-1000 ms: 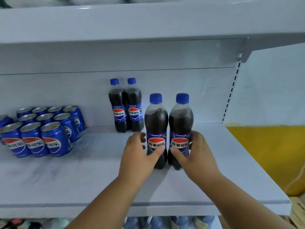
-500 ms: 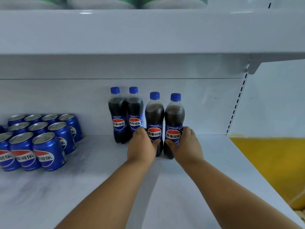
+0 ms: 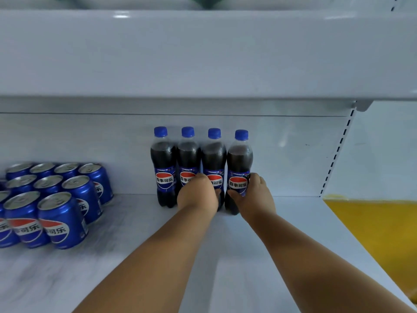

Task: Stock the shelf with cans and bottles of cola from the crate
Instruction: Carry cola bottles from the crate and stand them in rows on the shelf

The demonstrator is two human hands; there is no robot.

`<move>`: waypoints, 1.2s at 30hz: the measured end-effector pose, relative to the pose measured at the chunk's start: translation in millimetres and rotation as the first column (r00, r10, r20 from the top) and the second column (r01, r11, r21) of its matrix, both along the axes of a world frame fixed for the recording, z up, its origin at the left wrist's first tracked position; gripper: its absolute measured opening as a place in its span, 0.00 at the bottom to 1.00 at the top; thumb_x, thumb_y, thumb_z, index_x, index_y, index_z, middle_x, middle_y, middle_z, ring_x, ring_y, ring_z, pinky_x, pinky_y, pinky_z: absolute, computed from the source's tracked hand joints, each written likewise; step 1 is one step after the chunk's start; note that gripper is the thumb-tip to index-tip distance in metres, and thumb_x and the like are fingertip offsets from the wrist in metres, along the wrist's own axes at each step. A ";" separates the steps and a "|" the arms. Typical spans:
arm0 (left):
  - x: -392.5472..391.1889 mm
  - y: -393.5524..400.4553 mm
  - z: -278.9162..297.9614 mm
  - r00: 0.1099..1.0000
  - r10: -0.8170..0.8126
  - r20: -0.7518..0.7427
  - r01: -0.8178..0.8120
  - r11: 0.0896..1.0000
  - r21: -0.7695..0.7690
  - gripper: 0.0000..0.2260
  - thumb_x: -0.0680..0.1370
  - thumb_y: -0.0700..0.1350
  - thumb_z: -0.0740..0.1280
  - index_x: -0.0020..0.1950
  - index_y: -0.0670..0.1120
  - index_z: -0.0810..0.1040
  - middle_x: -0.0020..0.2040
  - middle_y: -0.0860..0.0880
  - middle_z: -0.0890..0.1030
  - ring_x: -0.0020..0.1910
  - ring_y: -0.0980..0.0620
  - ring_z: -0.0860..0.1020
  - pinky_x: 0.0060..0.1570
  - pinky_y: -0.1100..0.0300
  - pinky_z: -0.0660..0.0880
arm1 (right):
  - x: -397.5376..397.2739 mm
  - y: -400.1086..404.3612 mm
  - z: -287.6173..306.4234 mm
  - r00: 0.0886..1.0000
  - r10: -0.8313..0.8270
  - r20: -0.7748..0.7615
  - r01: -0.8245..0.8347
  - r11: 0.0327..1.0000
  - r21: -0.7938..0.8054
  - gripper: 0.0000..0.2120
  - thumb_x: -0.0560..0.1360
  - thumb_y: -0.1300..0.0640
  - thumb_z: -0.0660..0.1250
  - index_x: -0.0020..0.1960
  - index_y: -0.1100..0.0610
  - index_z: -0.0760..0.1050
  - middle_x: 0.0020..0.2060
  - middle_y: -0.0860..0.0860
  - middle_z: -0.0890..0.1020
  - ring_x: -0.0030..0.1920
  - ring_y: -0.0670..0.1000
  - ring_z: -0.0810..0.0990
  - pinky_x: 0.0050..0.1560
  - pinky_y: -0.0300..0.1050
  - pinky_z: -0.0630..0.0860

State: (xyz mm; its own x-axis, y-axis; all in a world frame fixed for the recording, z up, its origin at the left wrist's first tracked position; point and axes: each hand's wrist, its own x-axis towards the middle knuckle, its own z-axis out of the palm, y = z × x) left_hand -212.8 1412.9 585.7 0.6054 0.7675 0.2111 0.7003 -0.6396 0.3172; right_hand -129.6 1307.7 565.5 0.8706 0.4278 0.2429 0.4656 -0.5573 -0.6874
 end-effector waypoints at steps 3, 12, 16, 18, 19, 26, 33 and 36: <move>3.6 1.1 -0.5 0.999 -0.001 -0.043 0.001 1.000 0.003 0.18 0.79 0.53 0.68 0.61 0.43 0.73 0.54 0.44 0.82 0.53 0.42 0.81 0.45 0.52 0.75 | 3.8 2.6 -1.1 1.000 0.002 -0.003 -0.002 1.000 -0.003 0.24 0.72 0.50 0.76 0.61 0.57 0.71 0.58 0.54 0.76 0.58 0.58 0.78 0.54 0.49 0.74; 10.6 4.1 0.2 0.997 -0.013 -0.073 0.014 1.000 0.019 0.13 0.79 0.46 0.68 0.61 0.43 0.75 0.56 0.44 0.81 0.56 0.41 0.80 0.50 0.51 0.76 | 11.2 6.2 1.1 1.000 0.006 -0.003 -0.006 1.000 -0.028 0.25 0.73 0.50 0.75 0.63 0.57 0.70 0.59 0.55 0.76 0.58 0.57 0.77 0.52 0.46 0.71; 12.7 5.4 0.6 0.997 -0.008 -0.080 0.010 1.000 0.017 0.11 0.79 0.44 0.67 0.60 0.43 0.75 0.56 0.44 0.81 0.55 0.41 0.81 0.50 0.50 0.76 | 14.9 10.6 4.1 1.000 -0.001 -0.017 0.000 0.999 -0.039 0.26 0.73 0.50 0.75 0.65 0.58 0.69 0.60 0.55 0.76 0.59 0.57 0.77 0.52 0.44 0.70; 13.1 6.2 -0.6 0.996 -0.011 -0.093 0.013 1.000 0.022 0.10 0.79 0.44 0.67 0.60 0.43 0.75 0.56 0.44 0.81 0.55 0.41 0.81 0.49 0.50 0.76 | 15.3 12.4 3.7 1.000 -0.011 -0.019 0.011 0.999 -0.045 0.26 0.73 0.50 0.75 0.65 0.58 0.69 0.60 0.55 0.76 0.59 0.57 0.77 0.51 0.44 0.70; 13.3 6.3 -0.7 0.995 -0.015 -0.096 0.018 1.000 0.024 0.10 0.79 0.44 0.66 0.60 0.43 0.75 0.55 0.44 0.81 0.55 0.41 0.81 0.49 0.50 0.76 | 15.4 12.7 3.5 1.000 -0.017 -0.019 0.016 0.999 -0.048 0.26 0.73 0.50 0.75 0.65 0.58 0.69 0.60 0.55 0.76 0.59 0.57 0.77 0.51 0.44 0.69; -6.0 -10.3 8.8 0.997 -0.055 -0.044 0.058 0.997 0.051 0.17 0.78 0.53 0.68 0.62 0.43 0.74 0.55 0.45 0.81 0.54 0.43 0.81 0.45 0.53 0.75 | 3.2 4.1 6.3 0.998 -0.029 -0.061 0.026 0.998 -0.061 0.34 0.73 0.46 0.75 0.71 0.59 0.65 0.66 0.56 0.72 0.65 0.58 0.75 0.61 0.49 0.72; -40.0 -84.6 17.1 0.916 -0.247 0.316 0.239 0.969 0.063 0.16 0.80 0.53 0.64 0.61 0.45 0.70 0.60 0.48 0.75 0.55 0.45 0.77 0.50 0.52 0.74 | -35.7 -59.3 -1.6 0.996 -0.078 -0.039 0.085 0.971 0.226 0.39 0.73 0.44 0.73 0.78 0.53 0.59 0.72 0.51 0.67 0.72 0.51 0.69 0.66 0.46 0.70; -42.6 -125.6 23.6 0.876 -0.278 0.395 0.323 0.945 -0.051 0.12 0.80 0.52 0.63 0.60 0.47 0.71 0.61 0.50 0.75 0.57 0.47 0.76 0.53 0.54 0.72 | -47.5 -117.0 8.6 0.989 -0.138 -0.044 0.145 0.937 0.316 0.37 0.73 0.45 0.75 0.76 0.49 0.62 0.69 0.48 0.70 0.68 0.48 0.72 0.65 0.46 0.72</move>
